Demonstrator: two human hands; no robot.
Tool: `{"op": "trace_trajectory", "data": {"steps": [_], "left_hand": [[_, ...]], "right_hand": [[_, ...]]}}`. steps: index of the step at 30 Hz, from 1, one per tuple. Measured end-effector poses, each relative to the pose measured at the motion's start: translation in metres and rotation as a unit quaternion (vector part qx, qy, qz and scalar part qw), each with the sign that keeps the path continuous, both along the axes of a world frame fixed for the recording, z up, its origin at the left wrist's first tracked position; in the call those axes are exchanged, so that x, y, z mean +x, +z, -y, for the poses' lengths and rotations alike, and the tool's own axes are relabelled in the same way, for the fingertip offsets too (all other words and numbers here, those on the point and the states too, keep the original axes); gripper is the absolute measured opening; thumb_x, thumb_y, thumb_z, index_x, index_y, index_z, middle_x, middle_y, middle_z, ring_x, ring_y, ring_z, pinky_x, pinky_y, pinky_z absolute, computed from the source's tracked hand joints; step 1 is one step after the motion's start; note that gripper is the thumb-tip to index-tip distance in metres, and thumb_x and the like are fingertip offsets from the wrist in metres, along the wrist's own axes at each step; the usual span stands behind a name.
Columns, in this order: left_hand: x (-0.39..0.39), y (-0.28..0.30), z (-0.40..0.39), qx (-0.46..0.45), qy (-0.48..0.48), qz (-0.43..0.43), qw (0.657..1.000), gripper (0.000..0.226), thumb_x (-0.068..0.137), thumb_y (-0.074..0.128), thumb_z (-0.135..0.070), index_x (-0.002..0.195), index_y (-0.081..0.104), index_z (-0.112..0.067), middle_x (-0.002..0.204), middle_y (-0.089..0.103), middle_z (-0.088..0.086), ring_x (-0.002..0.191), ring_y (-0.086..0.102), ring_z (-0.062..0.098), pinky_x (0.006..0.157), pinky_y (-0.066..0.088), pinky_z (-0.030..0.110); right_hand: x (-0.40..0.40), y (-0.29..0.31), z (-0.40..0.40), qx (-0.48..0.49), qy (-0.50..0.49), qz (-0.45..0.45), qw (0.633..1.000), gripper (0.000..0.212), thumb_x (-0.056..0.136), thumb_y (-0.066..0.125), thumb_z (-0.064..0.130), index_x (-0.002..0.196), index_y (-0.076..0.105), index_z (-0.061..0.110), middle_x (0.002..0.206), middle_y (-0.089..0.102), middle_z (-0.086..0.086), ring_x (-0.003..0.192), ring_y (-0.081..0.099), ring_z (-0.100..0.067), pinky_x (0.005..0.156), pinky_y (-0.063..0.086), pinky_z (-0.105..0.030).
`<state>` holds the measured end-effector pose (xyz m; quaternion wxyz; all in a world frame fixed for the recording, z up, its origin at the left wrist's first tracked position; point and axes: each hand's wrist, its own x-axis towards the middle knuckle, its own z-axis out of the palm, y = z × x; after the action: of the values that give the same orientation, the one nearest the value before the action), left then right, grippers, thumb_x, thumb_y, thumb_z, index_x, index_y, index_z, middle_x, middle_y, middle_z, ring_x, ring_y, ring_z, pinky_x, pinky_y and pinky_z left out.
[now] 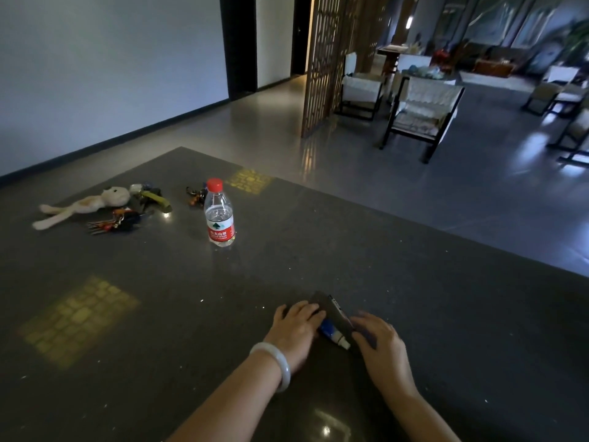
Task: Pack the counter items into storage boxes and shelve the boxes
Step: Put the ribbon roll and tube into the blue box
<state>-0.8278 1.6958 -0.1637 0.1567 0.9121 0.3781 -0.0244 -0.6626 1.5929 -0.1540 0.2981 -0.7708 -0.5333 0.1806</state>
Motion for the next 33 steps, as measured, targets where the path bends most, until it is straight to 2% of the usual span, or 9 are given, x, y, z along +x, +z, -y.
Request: {"op": "trace_trajectory", "data": {"steps": [2,5,13,16,19,22,26,31,33], "left_hand": [[-0.005,0.001,0.0,0.024,0.007,0.012,1.0,0.046,0.1,0.042,-0.026,0.146,0.035,-0.028,0.152,0.028,-0.003,0.143,0.019,0.02,0.118,0.016,0.048],[-0.011,0.005,0.001,0.048,0.01,0.025,0.998,0.036,0.097,0.049,-0.029,0.133,0.049,-0.029,0.135,0.041,-0.004,0.13,0.034,0.02,0.112,0.028,0.044],[-0.023,0.02,0.029,0.042,0.027,0.039,0.998,0.027,0.092,0.059,-0.026,0.117,0.05,-0.029,0.121,0.052,-0.008,0.119,0.042,0.015,0.106,0.032,0.038],[-0.026,0.025,0.044,-0.027,0.054,0.082,0.995,0.02,0.094,0.057,-0.027,0.112,0.05,-0.03,0.116,0.054,-0.009,0.111,0.049,0.011,0.101,0.039,0.03],[-0.021,0.032,0.062,-0.12,0.09,0.144,0.978,0.012,0.095,0.055,-0.03,0.102,0.046,-0.033,0.104,0.058,-0.01,0.091,0.058,0.004,0.082,0.047,0.022],[-0.001,0.043,0.084,-0.178,0.128,0.234,0.947,0.012,0.096,0.056,-0.025,0.093,0.045,-0.03,0.087,0.064,-0.003,0.069,0.064,0.005,0.063,0.047,0.019],[0.047,0.059,0.121,-0.225,0.114,0.323,0.912,0.009,0.097,0.052,-0.015,0.094,0.046,-0.022,0.082,0.065,0.003,0.057,0.059,0.005,0.057,0.052,0.019],[0.116,0.077,0.171,-0.241,0.086,0.339,0.905,0.007,0.099,0.047,-0.02,0.101,0.043,-0.025,0.084,0.062,0.003,0.058,0.054,0.004,0.053,0.047,0.014],[0.141,0.083,0.196,-0.256,0.078,0.335,0.903,0.007,0.099,0.049,-0.026,0.1,0.043,-0.029,0.086,0.06,0.001,0.061,0.055,0.005,0.053,0.044,0.012]], "right_hand": [[0.002,-0.002,0.004,-0.037,-0.024,0.013,0.999,0.028,0.089,0.064,0.024,0.115,0.06,0.031,0.115,0.05,0.016,0.111,0.048,-0.002,0.088,0.043,-0.019],[0.002,-0.004,0.006,-0.083,-0.042,0.036,0.995,0.028,0.087,0.066,0.029,0.113,0.057,0.032,0.11,0.041,0.015,0.102,0.039,0.001,0.084,0.036,-0.017],[0.007,0.009,0.028,-0.076,-0.09,0.001,0.993,0.014,0.088,0.065,0.022,0.095,0.058,0.032,0.101,0.051,0.013,0.089,0.049,-0.001,0.08,0.046,-0.02],[0.012,0.025,0.043,-0.035,-0.113,-0.011,0.993,0.013,0.088,0.066,0.019,0.096,0.062,0.028,0.099,0.053,0.012,0.086,0.053,-0.002,0.077,0.049,-0.018],[0.022,0.05,0.062,0.015,-0.131,-0.014,0.991,0.016,0.087,0.066,0.018,0.09,0.06,0.033,0.095,0.054,0.014,0.083,0.054,0.0,0.065,0.042,-0.012],[0.037,0.074,0.091,0.06,-0.16,0.004,0.985,0.015,0.086,0.068,0.017,0.087,0.063,0.031,0.088,0.054,0.016,0.079,0.052,0.002,0.06,0.035,-0.009],[0.066,0.102,0.145,0.088,-0.199,0.041,0.975,0.018,0.083,0.071,0.017,0.082,0.063,0.033,0.082,0.054,0.017,0.077,0.052,0.001,0.061,0.033,-0.009],[0.111,0.13,0.223,0.097,-0.25,0.078,0.96,0.016,0.082,0.072,0.018,0.083,0.066,0.033,0.082,0.054,0.017,0.075,0.051,0.002,0.06,0.032,-0.009],[0.133,0.138,0.257,0.098,-0.282,0.084,0.951,0.013,0.082,0.072,0.018,0.084,0.069,0.03,0.083,0.057,0.015,0.076,0.054,-0.002,0.062,0.037,-0.016]]}}
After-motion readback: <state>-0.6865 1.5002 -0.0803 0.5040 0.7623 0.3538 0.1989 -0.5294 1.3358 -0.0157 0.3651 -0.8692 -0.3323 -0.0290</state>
